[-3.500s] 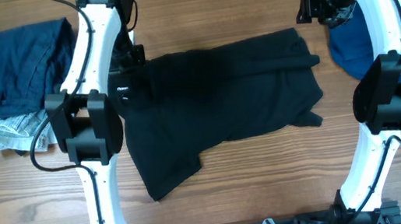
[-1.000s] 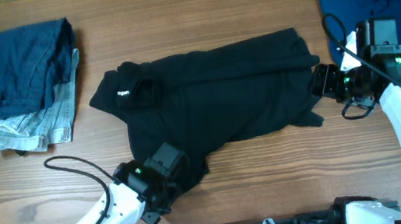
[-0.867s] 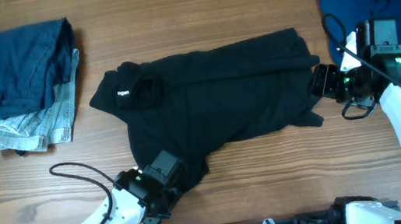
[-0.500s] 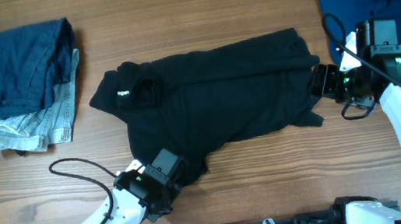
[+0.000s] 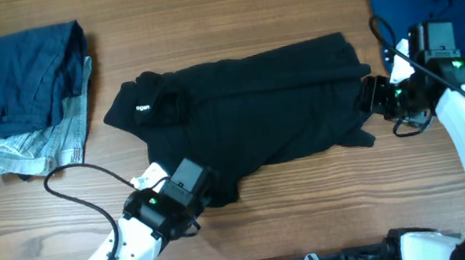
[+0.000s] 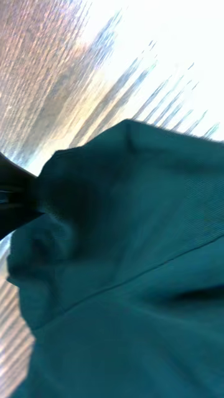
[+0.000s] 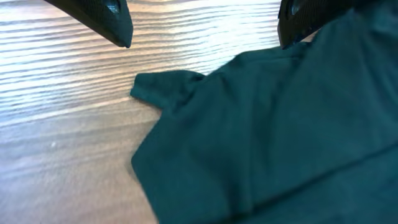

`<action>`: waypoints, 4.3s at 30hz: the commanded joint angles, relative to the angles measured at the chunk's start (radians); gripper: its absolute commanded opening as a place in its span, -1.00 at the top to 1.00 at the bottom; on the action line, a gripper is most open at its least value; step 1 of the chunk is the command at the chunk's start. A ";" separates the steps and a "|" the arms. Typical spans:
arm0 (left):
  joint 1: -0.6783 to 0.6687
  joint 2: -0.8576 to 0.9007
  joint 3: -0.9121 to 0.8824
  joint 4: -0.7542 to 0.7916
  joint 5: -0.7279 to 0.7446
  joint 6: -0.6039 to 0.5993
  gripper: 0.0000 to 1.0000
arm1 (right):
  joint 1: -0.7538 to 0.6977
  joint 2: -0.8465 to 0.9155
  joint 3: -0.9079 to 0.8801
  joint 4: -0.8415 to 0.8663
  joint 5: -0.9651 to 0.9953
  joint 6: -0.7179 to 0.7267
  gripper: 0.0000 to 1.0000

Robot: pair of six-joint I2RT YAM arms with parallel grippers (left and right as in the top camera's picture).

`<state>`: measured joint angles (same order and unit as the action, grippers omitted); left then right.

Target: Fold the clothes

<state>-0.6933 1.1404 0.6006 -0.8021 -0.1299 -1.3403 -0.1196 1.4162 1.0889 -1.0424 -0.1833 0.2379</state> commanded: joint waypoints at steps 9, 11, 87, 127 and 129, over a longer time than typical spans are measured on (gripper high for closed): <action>0.104 -0.009 0.010 0.006 -0.044 0.058 0.92 | 0.000 0.159 -0.224 0.264 0.058 0.040 -0.36; 0.104 -0.009 0.010 0.006 -0.044 0.058 0.92 | 0.000 0.159 -0.261 0.319 0.060 0.026 -0.34; 0.389 0.245 0.357 0.127 -0.150 0.526 -0.99 | -0.064 0.364 -0.231 0.695 -0.159 -0.192 -0.18; 0.389 0.113 0.374 0.071 -0.159 0.549 -1.00 | 0.347 0.294 0.052 0.523 -0.216 0.027 0.91; 0.389 0.113 0.374 0.071 -0.159 0.549 -0.99 | 0.365 0.294 0.052 0.539 -0.200 0.034 0.91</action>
<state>-0.3111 1.2465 0.9588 -0.7303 -0.2863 -0.8124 0.2230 1.7340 1.1210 -0.5194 -0.4061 0.2401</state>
